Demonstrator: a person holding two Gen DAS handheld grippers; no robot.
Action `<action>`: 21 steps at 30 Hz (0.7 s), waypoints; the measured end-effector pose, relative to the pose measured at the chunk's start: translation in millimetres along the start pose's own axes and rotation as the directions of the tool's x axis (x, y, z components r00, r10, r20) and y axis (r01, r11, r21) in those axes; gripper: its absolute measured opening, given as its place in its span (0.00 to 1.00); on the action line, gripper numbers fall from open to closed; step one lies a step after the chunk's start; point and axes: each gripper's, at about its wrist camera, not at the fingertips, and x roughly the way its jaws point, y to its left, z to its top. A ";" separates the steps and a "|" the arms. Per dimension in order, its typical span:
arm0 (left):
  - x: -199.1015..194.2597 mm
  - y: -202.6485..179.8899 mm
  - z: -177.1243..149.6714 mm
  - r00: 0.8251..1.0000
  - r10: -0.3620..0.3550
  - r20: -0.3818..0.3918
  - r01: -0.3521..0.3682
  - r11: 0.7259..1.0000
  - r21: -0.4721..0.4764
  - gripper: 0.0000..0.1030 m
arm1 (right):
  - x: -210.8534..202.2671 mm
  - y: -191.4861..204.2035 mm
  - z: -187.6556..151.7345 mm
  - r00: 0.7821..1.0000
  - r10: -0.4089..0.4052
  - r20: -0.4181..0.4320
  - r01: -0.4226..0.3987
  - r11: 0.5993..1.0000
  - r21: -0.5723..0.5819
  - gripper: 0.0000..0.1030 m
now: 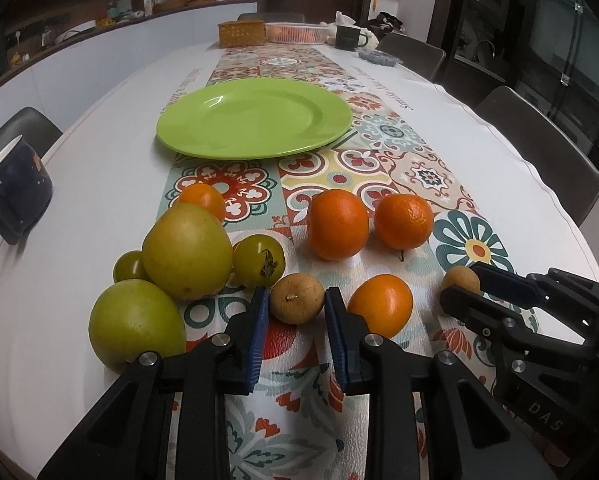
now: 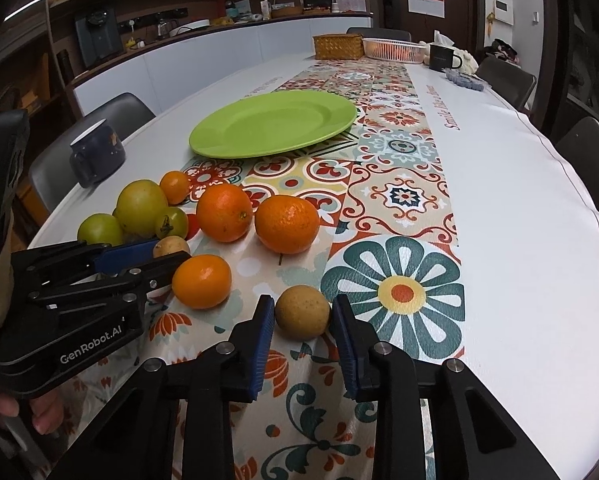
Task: Organize fruits
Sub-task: 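Grasp a small brown fruit with the left tool while the right tool grasps another, then carry both brown fruits onto the green plate and open both tools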
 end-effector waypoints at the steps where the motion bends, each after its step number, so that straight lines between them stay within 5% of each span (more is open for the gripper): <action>1: -0.7 0.0 -0.2 1.000 -0.002 -0.001 0.002 1.000 0.000 0.28 | -1.3 0.5 0.4 1.000 -0.002 0.004 0.002 1.000 -0.004 0.30; 10: -23.4 -1.2 8.3 0.999 0.006 0.034 -0.007 1.000 0.016 0.28 | -19.1 5.9 15.9 0.998 0.029 0.051 -0.028 0.999 -0.028 0.30; 21: -30.3 21.7 67.4 0.997 -0.014 0.081 0.010 0.999 0.046 0.28 | -12.5 15.5 92.5 0.987 0.092 0.128 -0.080 0.992 -0.097 0.30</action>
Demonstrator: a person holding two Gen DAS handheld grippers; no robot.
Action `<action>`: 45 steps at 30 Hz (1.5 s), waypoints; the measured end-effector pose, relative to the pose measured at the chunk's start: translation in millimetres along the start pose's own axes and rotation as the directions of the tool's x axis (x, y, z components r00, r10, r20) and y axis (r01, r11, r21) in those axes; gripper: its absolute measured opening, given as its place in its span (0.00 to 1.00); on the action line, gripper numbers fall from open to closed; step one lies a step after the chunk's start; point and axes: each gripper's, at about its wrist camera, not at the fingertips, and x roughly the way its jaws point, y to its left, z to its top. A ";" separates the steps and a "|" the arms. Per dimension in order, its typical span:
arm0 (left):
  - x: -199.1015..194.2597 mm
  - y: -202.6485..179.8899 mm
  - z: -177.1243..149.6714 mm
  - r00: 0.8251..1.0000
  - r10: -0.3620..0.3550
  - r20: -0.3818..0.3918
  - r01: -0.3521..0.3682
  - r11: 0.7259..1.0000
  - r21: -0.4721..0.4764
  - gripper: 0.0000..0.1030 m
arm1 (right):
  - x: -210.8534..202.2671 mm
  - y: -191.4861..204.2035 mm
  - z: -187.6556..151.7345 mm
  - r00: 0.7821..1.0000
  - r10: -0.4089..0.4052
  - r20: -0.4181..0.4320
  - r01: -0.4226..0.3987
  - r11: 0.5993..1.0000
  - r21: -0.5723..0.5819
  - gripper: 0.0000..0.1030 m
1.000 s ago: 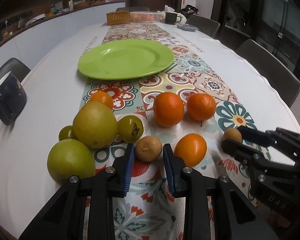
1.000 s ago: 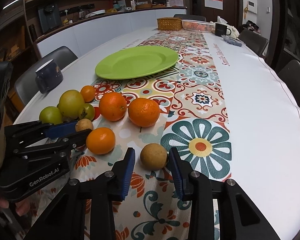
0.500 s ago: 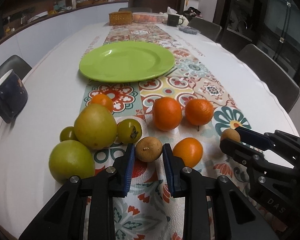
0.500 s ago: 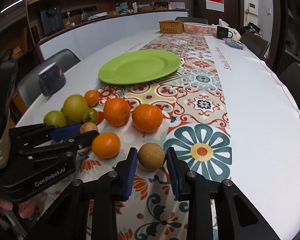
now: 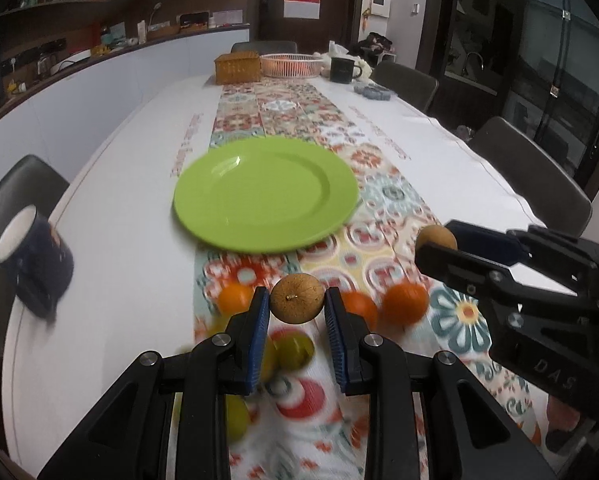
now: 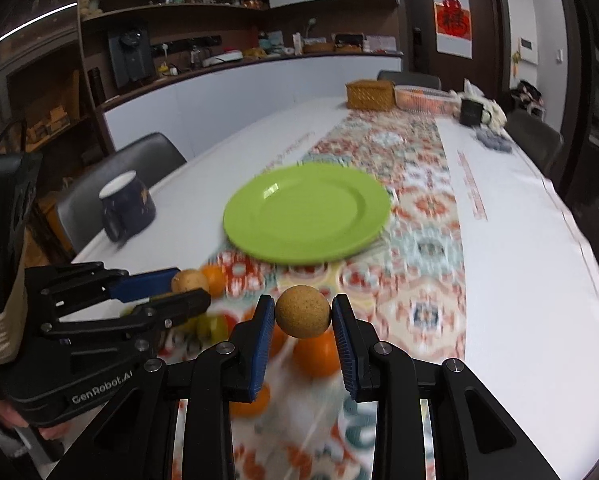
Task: Organize fruits
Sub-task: 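Carry both brown fruits onto the green plate and open both tools, then withdraw both open tools from the plate back toward the fruit pile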
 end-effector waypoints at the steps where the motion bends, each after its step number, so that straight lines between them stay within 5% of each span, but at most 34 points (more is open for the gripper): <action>1: 2.3 3.6 7.0 1.000 0.002 0.003 -0.002 1.000 0.002 0.28 | 3.0 0.3 5.1 1.000 0.005 0.003 -0.005 1.000 -0.005 0.30; 10: 43.6 30.4 52.4 0.999 -0.007 -0.033 0.009 0.998 0.056 0.28 | 73.6 -11.2 57.6 0.995 0.053 -0.080 -0.055 0.998 -0.020 0.30; 24: 103.2 48.7 57.1 0.987 -0.023 -0.162 0.035 0.997 0.072 0.28 | 138.1 -22.0 56.0 0.975 0.035 -0.218 -0.045 0.998 -0.040 0.30; 26: 103.6 49.8 57.2 0.986 -0.011 -0.164 0.022 0.997 0.069 0.32 | 137.6 -23.4 56.0 0.978 0.012 -0.210 -0.023 0.999 -0.047 0.34; 28: 99.2 51.0 56.8 0.988 0.003 -0.151 0.006 0.998 0.064 0.49 | 131.9 -24.7 55.6 0.981 -0.008 -0.196 -0.001 0.999 -0.043 0.40; 45: -16.6 37.3 26.0 0.984 0.170 0.049 -0.169 0.985 -0.024 0.71 | 10.2 3.9 31.6 0.997 -0.079 -0.016 0.079 0.997 0.010 0.44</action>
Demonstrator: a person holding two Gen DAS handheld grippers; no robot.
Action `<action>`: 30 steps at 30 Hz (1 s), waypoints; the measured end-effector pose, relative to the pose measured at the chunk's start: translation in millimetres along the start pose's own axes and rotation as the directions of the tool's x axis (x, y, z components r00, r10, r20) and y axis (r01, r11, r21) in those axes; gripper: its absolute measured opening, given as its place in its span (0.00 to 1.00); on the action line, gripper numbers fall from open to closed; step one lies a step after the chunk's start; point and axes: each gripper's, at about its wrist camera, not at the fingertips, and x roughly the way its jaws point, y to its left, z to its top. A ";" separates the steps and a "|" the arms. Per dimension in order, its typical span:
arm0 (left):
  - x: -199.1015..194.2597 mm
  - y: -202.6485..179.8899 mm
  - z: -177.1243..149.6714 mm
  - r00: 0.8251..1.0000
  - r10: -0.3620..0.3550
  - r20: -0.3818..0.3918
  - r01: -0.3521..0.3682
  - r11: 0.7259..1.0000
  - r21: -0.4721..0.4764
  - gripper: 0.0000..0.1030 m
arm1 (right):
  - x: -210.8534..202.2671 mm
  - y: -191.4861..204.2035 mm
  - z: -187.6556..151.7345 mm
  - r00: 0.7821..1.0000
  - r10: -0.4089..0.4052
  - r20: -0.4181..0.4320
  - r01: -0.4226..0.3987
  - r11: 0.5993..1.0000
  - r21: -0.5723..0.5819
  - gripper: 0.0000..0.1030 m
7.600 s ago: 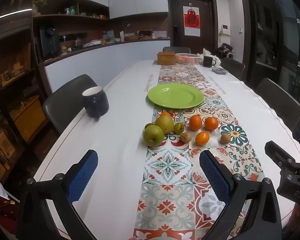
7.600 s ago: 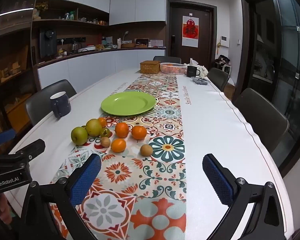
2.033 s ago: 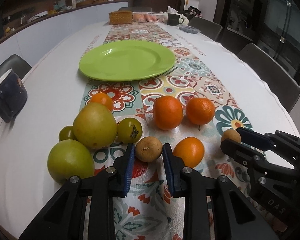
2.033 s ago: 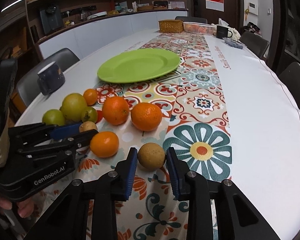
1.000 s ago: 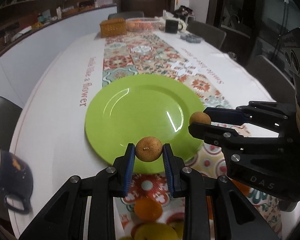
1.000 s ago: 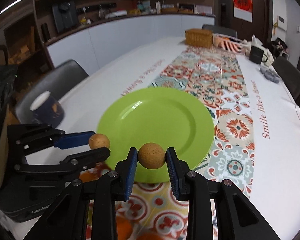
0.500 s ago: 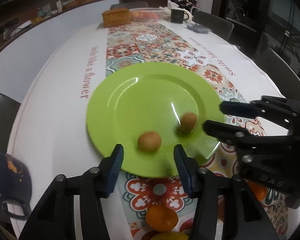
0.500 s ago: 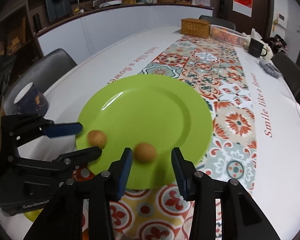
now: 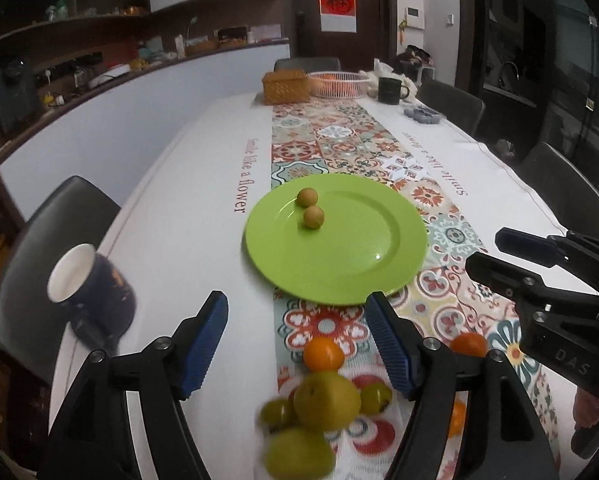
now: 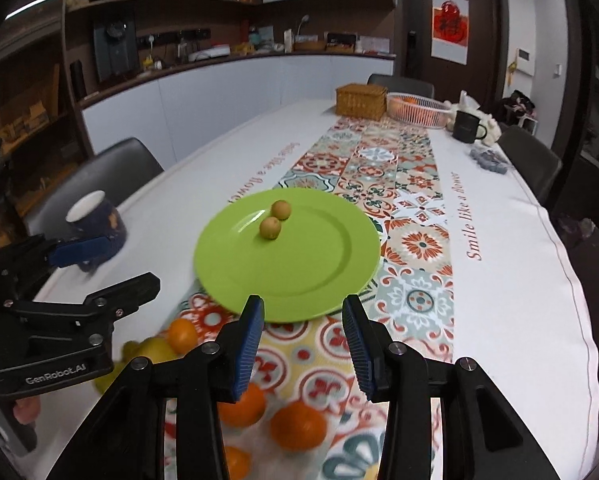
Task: Organize fruits
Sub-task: 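Withdraw both open tools from the plate back toward the fruit pile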
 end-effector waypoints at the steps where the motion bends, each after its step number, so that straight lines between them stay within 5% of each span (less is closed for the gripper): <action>1: -5.9 0.1 -2.6 1.000 0.013 0.008 -0.013 1.000 0.003 0.72 | -4.7 0.4 -1.9 1.000 0.003 0.004 -0.003 1.000 0.007 0.48; 11: -70.3 3.2 -41.9 0.995 0.074 0.074 -0.075 0.997 0.013 0.83 | -56.9 23.5 -32.4 0.999 -0.014 0.043 0.014 1.000 0.016 0.67; 19: -93.9 5.5 -77.7 0.995 0.075 0.061 -0.074 0.997 -0.015 0.85 | -74.9 40.3 -61.4 0.999 -0.004 0.051 0.004 1.000 0.004 0.68; 30: -97.0 2.6 -110.5 0.989 0.120 0.090 -0.123 0.992 0.030 0.84 | -60.4 45.9 -94.9 0.999 0.021 -0.047 -0.020 1.000 0.016 0.68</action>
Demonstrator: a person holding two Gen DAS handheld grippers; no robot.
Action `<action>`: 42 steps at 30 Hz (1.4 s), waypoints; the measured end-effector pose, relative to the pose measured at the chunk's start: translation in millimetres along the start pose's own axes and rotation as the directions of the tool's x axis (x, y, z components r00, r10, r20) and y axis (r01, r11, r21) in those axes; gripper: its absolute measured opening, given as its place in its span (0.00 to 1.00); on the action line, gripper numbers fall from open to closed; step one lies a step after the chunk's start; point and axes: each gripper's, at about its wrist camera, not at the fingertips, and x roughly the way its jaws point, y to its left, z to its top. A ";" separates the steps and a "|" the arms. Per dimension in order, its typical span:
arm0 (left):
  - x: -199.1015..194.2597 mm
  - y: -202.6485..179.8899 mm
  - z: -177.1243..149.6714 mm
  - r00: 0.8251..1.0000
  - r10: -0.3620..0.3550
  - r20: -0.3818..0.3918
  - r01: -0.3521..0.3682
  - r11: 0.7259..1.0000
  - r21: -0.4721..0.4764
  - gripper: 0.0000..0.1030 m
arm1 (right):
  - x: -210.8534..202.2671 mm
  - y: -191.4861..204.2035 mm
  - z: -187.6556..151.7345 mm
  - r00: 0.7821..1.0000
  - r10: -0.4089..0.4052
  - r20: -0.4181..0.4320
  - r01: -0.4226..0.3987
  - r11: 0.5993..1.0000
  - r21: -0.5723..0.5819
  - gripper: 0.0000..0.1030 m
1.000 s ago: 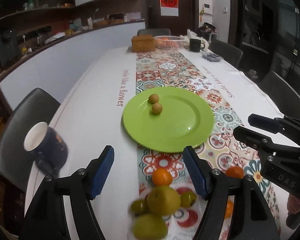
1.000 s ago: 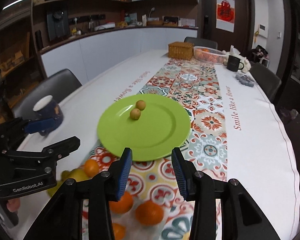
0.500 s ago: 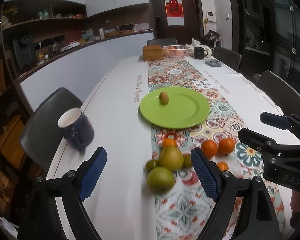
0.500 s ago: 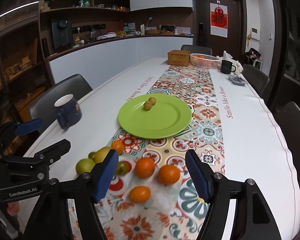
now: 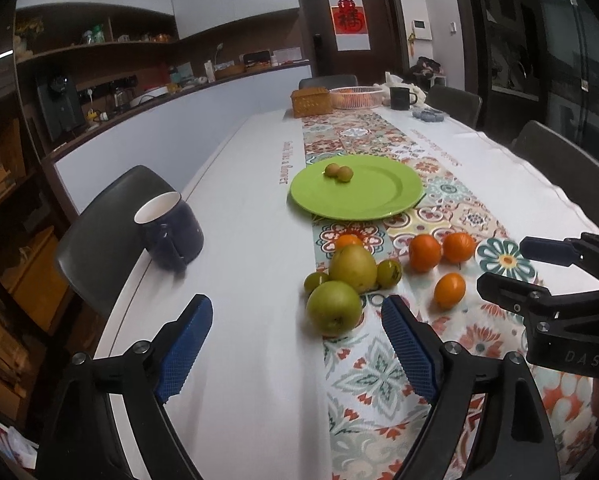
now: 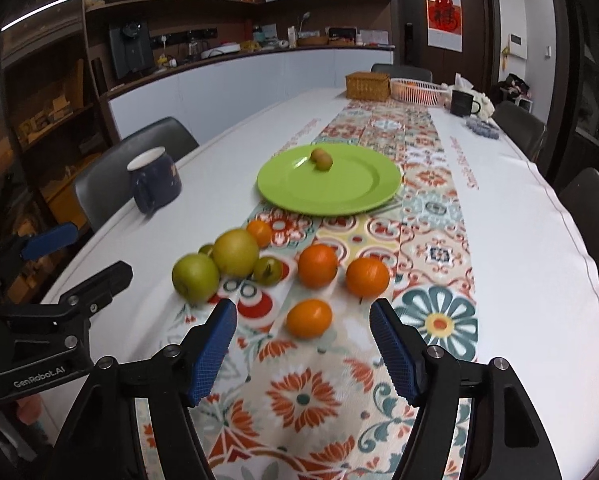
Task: Organize fruits
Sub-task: 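Withdraw both open tools from the plate back toward the fruit pile, then grasp the large green apple with the left tool while the right tool grasps a mandarin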
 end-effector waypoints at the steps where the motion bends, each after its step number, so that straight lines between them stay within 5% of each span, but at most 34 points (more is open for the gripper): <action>1: 0.7 -0.4 -2.4 1.000 0.001 0.001 -0.001 1.000 0.004 0.84 | 1.9 -0.1 -2.5 1.000 -0.002 -0.006 0.002 1.000 0.001 0.68; 15: 34.4 -6.1 -20.3 0.997 -0.062 -0.034 0.063 0.997 0.034 0.82 | 29.0 -1.1 -11.1 0.999 -0.017 -0.049 0.016 1.000 -0.022 0.67; 26: 79.4 -12.9 -12.7 0.989 -0.093 -0.112 0.097 0.995 0.030 0.76 | 58.2 -4.0 -7.9 0.996 0.011 -0.090 -0.014 0.999 -0.029 0.57; 42: 110.9 -20.4 -7.6 0.975 -0.118 -0.186 0.116 0.993 -0.024 0.48 | 80.1 -4.7 -9.4 0.991 0.041 -0.129 -0.046 0.998 -0.035 0.39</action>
